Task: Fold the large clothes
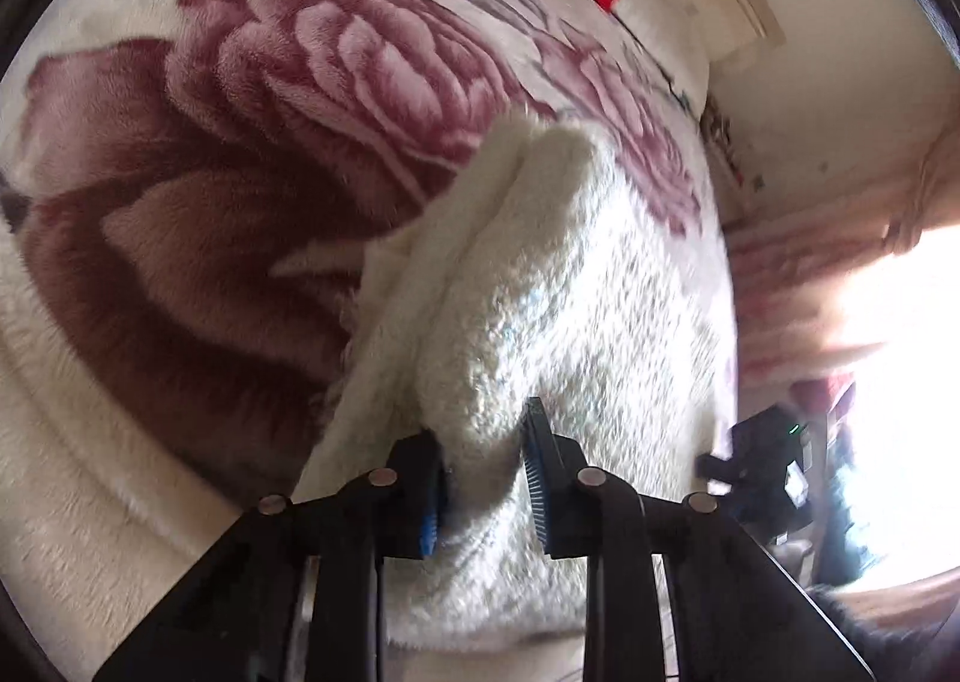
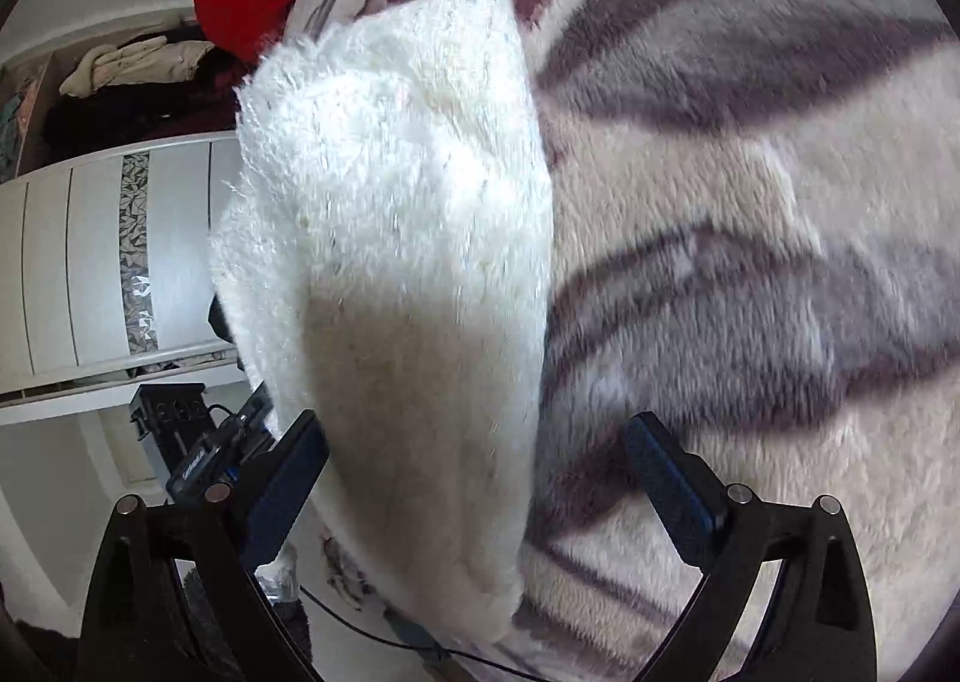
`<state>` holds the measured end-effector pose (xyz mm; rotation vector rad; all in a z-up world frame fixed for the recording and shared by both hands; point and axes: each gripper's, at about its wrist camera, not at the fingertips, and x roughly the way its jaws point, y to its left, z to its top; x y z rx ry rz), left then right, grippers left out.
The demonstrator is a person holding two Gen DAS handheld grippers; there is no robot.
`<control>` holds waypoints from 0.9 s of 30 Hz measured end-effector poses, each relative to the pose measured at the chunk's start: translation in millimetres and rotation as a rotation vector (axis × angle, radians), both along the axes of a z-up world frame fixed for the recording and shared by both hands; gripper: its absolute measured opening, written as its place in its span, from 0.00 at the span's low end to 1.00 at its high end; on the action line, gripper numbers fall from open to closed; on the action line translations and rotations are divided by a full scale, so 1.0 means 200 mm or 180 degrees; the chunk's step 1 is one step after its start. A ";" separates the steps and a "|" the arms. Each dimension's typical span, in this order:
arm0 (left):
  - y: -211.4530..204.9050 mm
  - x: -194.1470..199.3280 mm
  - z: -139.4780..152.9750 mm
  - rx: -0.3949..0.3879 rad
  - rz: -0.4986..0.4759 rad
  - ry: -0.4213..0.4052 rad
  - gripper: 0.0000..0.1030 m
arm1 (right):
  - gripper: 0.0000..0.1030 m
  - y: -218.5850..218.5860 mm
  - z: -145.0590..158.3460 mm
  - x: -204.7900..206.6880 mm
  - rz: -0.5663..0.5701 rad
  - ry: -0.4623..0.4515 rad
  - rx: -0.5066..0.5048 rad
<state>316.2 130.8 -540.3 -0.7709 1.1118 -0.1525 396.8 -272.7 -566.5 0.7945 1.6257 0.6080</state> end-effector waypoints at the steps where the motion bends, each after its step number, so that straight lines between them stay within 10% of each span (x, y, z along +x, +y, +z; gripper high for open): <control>1: 0.01 0.02 0.00 -0.0039 -0.0004 0.0003 0.21 | 0.97 0.02 -0.01 0.04 0.0008 -0.0017 0.0030; 12: 0.03 -0.07 -0.03 -0.0242 0.0186 -0.0008 0.25 | 0.97 0.37 -0.26 0.39 0.0173 0.0046 0.0615; 14: 0.05 -0.08 -0.03 -0.0241 0.0232 -0.0023 0.25 | 0.72 0.44 -0.22 0.38 0.0194 -0.0080 0.0635; 18: 0.01 -0.01 0.00 -0.0238 0.0141 -0.0046 0.25 | 0.50 0.33 -0.14 0.23 -0.0586 -0.0077 0.0596; 24: -0.09 0.14 0.18 0.0029 0.0049 -0.0184 0.22 | 0.49 0.10 0.00 -0.52 -0.2258 0.0295 0.0417; 27: -0.10 0.12 0.28 0.0555 0.0138 -0.0219 0.23 | 0.54 0.12 0.01 -0.85 -0.2658 0.0638 0.0332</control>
